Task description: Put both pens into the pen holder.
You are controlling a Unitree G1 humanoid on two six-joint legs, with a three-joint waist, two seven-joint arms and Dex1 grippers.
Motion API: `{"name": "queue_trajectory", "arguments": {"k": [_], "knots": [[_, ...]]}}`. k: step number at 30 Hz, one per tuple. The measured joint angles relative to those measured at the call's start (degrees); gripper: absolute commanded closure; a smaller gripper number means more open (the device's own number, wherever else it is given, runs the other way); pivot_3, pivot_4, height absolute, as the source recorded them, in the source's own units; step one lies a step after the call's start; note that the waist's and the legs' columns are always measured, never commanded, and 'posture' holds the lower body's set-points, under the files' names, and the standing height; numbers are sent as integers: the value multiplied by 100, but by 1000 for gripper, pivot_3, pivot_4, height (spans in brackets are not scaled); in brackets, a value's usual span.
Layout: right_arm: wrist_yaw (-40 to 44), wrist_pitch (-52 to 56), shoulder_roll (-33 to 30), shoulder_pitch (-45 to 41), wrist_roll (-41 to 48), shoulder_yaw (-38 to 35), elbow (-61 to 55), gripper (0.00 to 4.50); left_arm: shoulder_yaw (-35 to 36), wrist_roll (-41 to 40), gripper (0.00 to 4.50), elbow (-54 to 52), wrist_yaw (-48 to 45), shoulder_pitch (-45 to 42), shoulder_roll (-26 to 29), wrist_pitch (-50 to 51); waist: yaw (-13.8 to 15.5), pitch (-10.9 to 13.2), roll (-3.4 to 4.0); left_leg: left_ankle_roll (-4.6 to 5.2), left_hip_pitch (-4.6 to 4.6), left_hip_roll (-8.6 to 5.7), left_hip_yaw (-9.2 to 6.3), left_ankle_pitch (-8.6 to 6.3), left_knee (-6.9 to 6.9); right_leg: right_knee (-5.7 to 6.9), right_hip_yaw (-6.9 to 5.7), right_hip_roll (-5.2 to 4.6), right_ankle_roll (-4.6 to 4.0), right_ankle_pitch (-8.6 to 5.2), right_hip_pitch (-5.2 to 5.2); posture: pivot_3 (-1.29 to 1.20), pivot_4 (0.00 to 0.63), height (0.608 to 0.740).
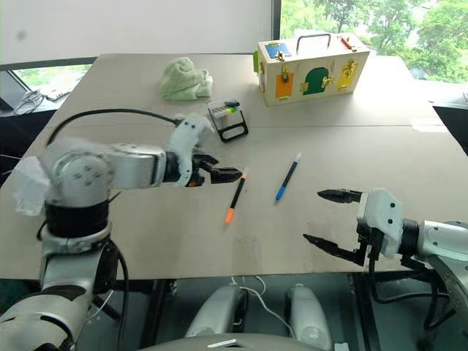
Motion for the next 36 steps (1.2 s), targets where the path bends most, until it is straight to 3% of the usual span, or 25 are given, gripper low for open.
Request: {"name": "queue_trajectory", "arguments": {"k": [5,9,20,24,29,30,32,34,36], "knots": [[150,-107,-11,-399,-41,201,345,13,-437,637,82,1978,764,-852,-907,9,65,1,-2,-24,-17,-9,0,14,3,-2,-1,-8,2,1,-9,0,150,740],[150,-61,-11,-806,-9,323,383,13,-673,1203,82,2837,773,-1422,-1510,4,102,0,0,-26,-21,-19,-4,15,3,-3,-4,-20,8,-3,-9,0,150,740],[105,-69,-5,-817,-244,516,393,0,-1604,1684,4397,3339,-195,-1773,-1364,-156,115,-9,14,-26,-18,-33,-7,15,2,-1,15,-47,20,-11,-5,0,150,740],[-1,-221,57,-672,-387,522,365,0,-1785,1660,4487,3245,-660,-1771,-1228,-160,113,-9,14,-26,-19,-32,-10,15,1,-1,15,-53,20,-12,-6,0,150,740],[-152,-255,184,-539,-508,635,333,0,-1571,645,4487,3104,-1507,-1495,-796,8,44,6,14,-26,-27,-26,-3,15,1,5,28,-52,19,-11,-22,0,150,740],[-177,-256,195,-529,-513,638,313,0,-1409,451,4487,3059,-1594,-1482,-661,10,28,8,14,-27,-28,-22,-2,15,1,6,29,-50,18,-11,-26,0,150,740],[-303,-256,278,-458,-516,635,237,0,-178,247,4487,2563,-1608,-1333,-410,-55,-24,7,17,-28,-25,-15,-1,16,-3,8,32,-47,16,-12,-29,0,150,740],[-381,-255,326,-444,-520,636,231,0,313,231,4487,2192,-1628,-1184,-417,-376,-17,3,22,-28,-25,-16,0,16,-3,4,32,-49,16,-11,-27,0,150,740],[-603,-246,489,-422,-527,626,186,0,754,684,4487,1111,-2014,-453,-649,-2339,5,3,23,-29,-22,-17,11,16,-3,0,40,-59,15,-10,-23,0,150,740]]}}
